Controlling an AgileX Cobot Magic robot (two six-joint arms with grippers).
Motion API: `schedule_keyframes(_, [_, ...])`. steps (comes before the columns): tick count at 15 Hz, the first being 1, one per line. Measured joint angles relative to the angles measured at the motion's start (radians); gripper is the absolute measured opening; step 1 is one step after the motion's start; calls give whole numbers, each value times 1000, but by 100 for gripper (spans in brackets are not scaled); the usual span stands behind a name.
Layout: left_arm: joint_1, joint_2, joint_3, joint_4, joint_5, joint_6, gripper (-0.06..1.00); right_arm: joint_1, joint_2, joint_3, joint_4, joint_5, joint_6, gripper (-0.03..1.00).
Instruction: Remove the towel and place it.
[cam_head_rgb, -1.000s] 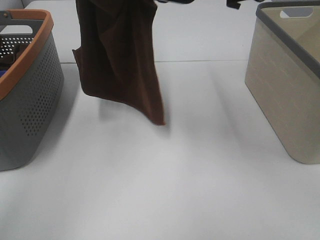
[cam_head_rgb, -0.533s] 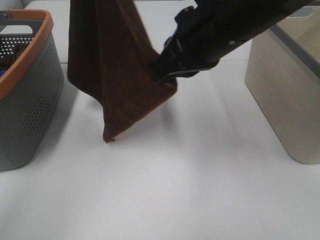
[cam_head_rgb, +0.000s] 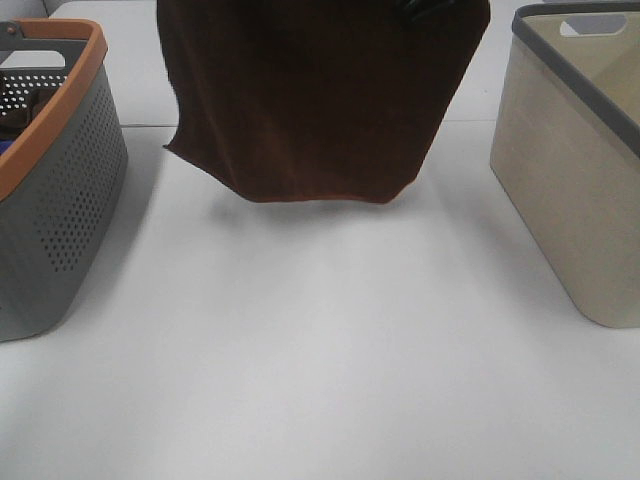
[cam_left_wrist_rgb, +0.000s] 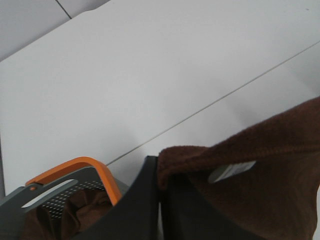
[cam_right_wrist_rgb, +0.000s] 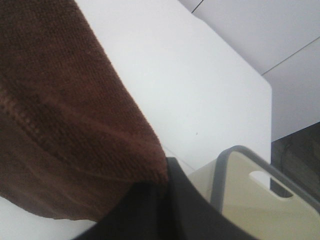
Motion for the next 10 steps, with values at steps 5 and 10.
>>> schedule_keyframes(5, [1,101,-1,160,-153,0,0,-171,141,-164,-21,-216,1,0])
schedule_keyframes(10, [62,235,-1,219,-400,-83,0,-260,322,-360,-9,-267,1,0])
